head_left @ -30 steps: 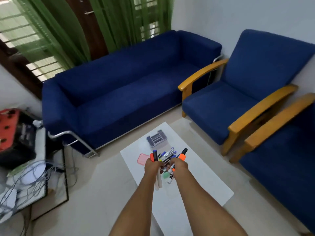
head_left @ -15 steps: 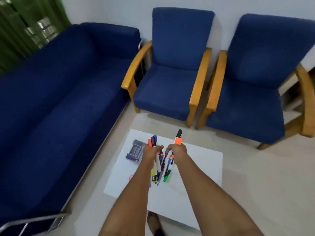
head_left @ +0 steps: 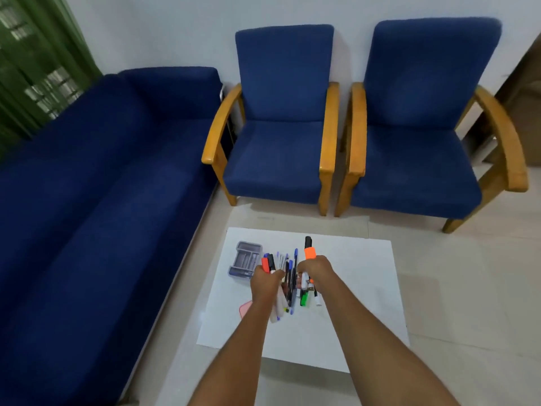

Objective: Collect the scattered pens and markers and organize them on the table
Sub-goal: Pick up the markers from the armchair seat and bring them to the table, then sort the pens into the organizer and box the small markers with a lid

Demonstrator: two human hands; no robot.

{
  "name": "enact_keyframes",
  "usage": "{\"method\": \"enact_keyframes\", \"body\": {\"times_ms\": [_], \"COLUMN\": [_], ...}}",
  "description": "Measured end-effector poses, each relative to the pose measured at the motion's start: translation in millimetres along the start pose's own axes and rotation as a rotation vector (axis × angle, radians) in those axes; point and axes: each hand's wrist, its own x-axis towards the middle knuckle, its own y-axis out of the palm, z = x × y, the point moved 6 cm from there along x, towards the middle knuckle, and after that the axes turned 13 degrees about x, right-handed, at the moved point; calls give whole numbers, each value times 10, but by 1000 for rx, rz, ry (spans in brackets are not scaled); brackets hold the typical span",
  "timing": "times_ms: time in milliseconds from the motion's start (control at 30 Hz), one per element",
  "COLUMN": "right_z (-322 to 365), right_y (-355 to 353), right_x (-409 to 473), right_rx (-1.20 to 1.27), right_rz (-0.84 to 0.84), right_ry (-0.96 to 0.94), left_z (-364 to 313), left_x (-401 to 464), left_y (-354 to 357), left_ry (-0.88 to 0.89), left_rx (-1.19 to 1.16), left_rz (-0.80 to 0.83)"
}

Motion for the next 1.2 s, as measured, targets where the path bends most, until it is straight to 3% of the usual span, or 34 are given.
{"method": "enact_keyframes", "body": {"times_ms": [267,367,500,567,667,733,833,933,1100,1200], "right_z": [-13,-177,-356,-345,-250,-245,-435,-717,-967,-1051], "right_y": [367,616,799,756,615,572,640,763,874,817], "right_x": [785,1223,1591,1731,2016,2039,1870,1668,1739,1780], "right_rx": [-354,-626,-919,-968,-795,-742,-887,-1056,-1103,-1014], "right_rz": [-92,27,176,170,104,75,36,8,8,18], "right_ry": [-270,-257,-318,-351,-389,-403,-443,-417,-383,-332], "left_z": [472,582,586,407,226,233,413,650,892,811], "left_x": [1574,2034,2270,2332,2470,2498,2288,1971,1909,1896], "left_y": [684,927,1154,1185,1187,1193,1183,1180,1211,1235], "left_ry": [138,105,88,232,404,390,367,427,380,460], "left_rx": [308,426,766,939,943,886,897,1093,1306,1321], "left_rz": [163,303,408,340,226,265,296,211,143,90]}}
